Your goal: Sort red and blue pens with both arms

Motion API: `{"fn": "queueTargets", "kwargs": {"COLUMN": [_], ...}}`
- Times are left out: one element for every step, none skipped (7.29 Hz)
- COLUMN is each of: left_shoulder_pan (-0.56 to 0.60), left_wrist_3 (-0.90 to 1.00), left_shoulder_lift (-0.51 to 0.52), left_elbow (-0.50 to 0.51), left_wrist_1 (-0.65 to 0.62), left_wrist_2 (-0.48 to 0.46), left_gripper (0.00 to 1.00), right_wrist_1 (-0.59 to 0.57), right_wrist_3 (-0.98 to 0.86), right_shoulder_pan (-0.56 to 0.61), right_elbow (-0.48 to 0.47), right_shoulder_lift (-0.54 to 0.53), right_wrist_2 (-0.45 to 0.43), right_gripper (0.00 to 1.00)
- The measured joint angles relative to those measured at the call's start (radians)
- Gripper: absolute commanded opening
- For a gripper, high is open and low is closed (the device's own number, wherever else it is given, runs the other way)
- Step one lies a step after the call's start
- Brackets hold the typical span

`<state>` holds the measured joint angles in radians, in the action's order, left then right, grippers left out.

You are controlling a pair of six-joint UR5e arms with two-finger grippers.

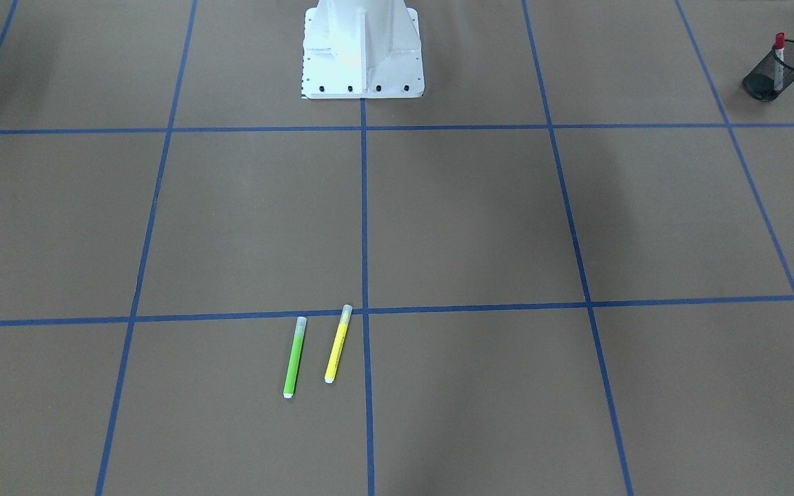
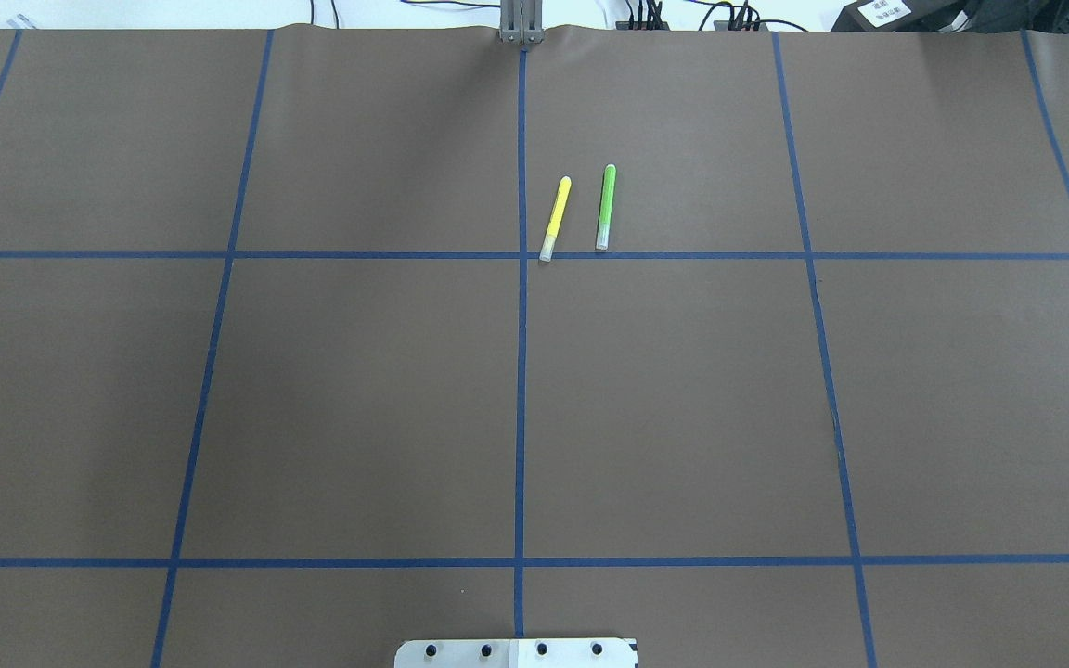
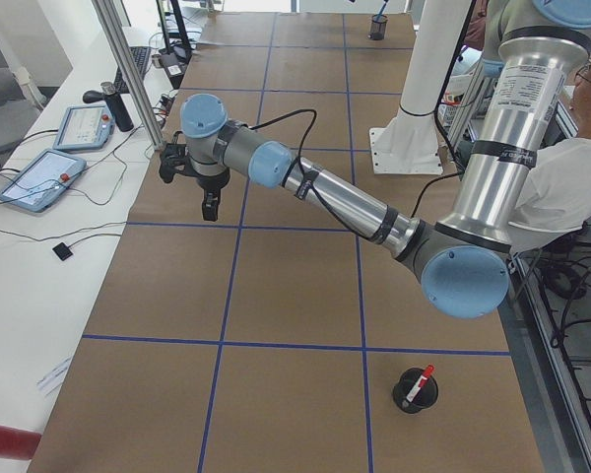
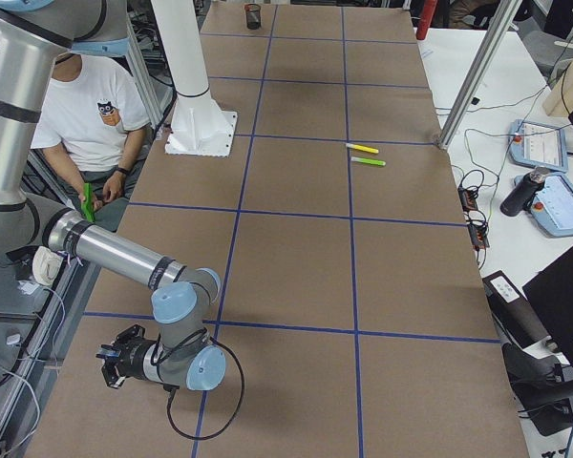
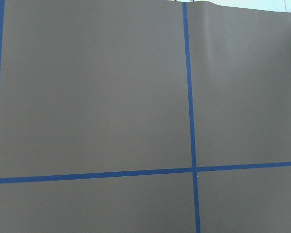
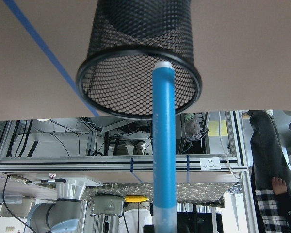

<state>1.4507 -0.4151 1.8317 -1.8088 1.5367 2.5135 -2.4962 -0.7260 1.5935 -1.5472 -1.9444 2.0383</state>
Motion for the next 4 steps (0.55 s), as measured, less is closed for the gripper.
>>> {"fn": "queueTargets", "kwargs": {"left_shoulder_pan": [-0.001,-0.001,-0.002,-0.003], "left_wrist_3": [-0.002,-0.003,-0.005,-0.007], "left_shoulder_lift": [-0.001,-0.003,-0.005,-0.01], "left_elbow": [-0.001,0.0,0.003,0.005], "left_wrist_1": [-0.001,-0.001,-0.003,-0.004], "left_wrist_2": [0.0,0.001,0.001,0.0], "left_gripper": [1.0,1.0,1.0,1.0], "right_wrist_1": [0.007,0.014,0.04,0.102], "right_wrist_3": [0.001,0.001,0.002,0.002], "right_shoulder_pan": [-0.001,-0.001,-0.001,0.0], "right_elbow": [0.005,0.006,0.005,0.004], "right_shoulder_lift": [0.005,0.014,0.026,0.037], "right_wrist_2": [0.029,0.06,0.1,0.146], "right_gripper": [1.0,1.0,1.0,1.0]}}
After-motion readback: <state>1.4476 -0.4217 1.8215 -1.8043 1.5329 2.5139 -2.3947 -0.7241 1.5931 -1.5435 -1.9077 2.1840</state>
